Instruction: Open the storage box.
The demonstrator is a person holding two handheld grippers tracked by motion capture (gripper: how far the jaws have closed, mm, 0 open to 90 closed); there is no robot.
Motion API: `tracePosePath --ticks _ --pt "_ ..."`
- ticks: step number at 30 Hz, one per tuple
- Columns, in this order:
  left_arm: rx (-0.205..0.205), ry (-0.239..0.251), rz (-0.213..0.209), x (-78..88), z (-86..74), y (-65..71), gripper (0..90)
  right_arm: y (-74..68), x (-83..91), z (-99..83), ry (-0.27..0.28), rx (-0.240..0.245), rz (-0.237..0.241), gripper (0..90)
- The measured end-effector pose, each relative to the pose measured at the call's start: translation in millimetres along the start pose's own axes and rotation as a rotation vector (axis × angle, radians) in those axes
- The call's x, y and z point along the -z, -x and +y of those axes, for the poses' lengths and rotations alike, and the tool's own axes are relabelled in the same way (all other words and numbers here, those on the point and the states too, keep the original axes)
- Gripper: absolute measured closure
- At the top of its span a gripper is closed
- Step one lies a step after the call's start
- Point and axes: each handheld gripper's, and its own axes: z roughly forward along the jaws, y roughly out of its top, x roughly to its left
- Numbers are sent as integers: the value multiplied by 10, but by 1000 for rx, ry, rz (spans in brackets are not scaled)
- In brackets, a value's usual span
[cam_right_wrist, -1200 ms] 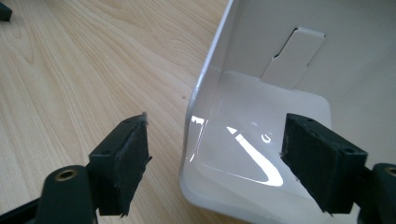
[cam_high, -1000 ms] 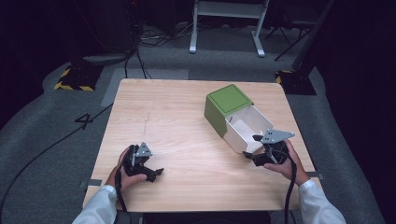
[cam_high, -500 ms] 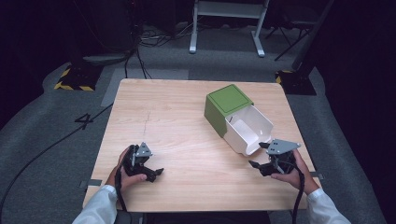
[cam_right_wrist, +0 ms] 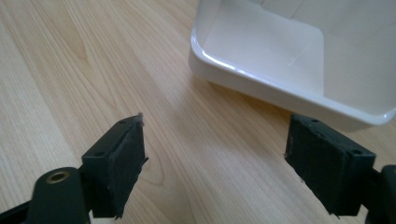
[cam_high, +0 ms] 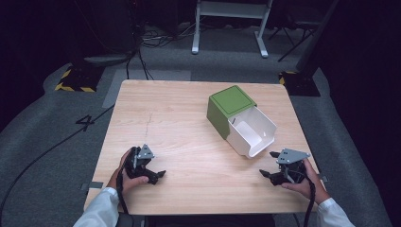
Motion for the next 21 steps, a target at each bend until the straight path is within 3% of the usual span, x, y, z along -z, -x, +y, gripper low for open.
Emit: tracePosePath --ticks 3,10,21 --pt "-1 -1 0 1 0 0 2 11 -11 -56 -12 -4 -2 202" --pt "-1 0 0 0 0 0 2 92 -87 -339 -54 -65 -26 201" --pt "-1 -1 1 1 0 -1 2 201 -49 -530 -27 -165 -29 190"
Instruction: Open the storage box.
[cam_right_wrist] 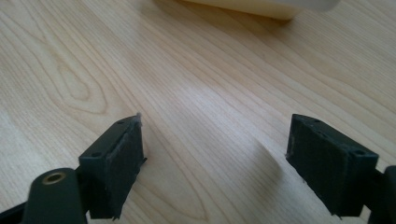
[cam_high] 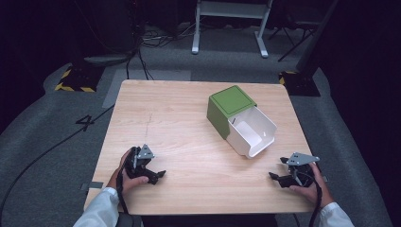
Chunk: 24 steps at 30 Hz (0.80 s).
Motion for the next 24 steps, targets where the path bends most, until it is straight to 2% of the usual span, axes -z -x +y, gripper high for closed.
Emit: tracePosePath --ticks 3,4,5,7,24 --pt "0 0 0 0 0 0 2 57 11 -85 26 -46 19 162" --pt "0 0 0 0 0 0 2 57 11 -85 26 -46 19 162" --pt "1 0 0 0 0 1 2 102 5 -145 50 -97 40 158" --pt "1 0 0 -1 0 0 2 119 17 -159 51 -111 30 159" --pt "1 0 3 2 -2 3 2 116 15 -158 48 -112 20 155"
